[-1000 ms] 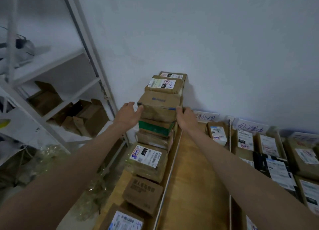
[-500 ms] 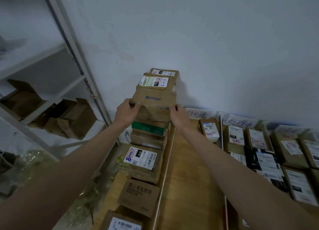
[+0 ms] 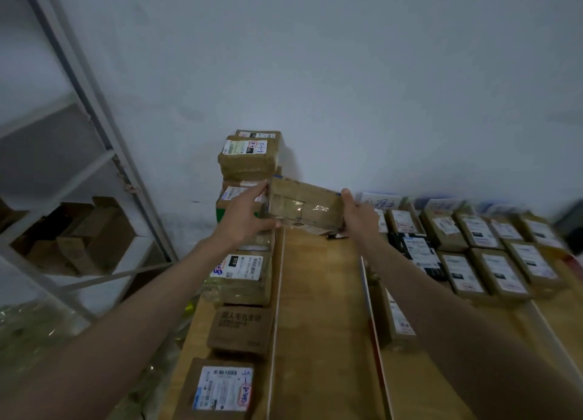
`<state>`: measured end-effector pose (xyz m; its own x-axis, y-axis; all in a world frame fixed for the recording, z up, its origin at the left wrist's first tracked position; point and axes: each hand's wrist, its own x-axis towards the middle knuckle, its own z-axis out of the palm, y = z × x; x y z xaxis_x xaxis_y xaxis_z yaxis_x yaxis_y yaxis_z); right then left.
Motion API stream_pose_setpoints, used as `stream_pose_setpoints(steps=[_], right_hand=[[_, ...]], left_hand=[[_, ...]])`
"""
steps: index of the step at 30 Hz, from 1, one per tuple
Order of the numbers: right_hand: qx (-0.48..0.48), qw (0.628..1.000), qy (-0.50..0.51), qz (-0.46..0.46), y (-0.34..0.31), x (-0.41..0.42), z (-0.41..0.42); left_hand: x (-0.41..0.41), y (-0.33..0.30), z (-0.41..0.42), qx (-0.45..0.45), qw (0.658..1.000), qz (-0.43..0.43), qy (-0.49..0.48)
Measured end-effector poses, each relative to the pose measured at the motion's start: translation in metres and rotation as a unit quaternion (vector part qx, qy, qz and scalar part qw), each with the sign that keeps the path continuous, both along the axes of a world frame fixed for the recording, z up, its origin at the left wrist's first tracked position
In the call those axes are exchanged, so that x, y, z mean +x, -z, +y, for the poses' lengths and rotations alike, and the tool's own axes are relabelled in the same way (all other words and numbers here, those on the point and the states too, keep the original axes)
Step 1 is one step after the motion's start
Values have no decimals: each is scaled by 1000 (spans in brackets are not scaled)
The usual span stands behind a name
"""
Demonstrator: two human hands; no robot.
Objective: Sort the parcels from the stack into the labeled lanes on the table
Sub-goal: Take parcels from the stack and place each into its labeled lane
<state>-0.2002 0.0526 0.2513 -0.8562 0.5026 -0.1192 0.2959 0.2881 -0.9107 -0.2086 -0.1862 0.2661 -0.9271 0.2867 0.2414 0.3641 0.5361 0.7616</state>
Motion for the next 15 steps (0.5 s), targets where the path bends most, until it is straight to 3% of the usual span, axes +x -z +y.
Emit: stream_pose_setpoints(steps=[4, 7, 10, 15], right_hand=[[-9, 999, 1, -44, 2, 36, 21], [6, 999, -28, -24, 5, 60, 31], [110, 988, -108, 8, 3, 84, 34], [271, 944, -186, -24, 2, 105, 40]], left_hand=[[10, 1, 14, -14, 999, -27, 30], [13, 2, 20, -64, 998, -18, 18], [17, -2, 28, -65, 996, -60, 16], [23, -6, 40, -68, 993, -92, 14]])
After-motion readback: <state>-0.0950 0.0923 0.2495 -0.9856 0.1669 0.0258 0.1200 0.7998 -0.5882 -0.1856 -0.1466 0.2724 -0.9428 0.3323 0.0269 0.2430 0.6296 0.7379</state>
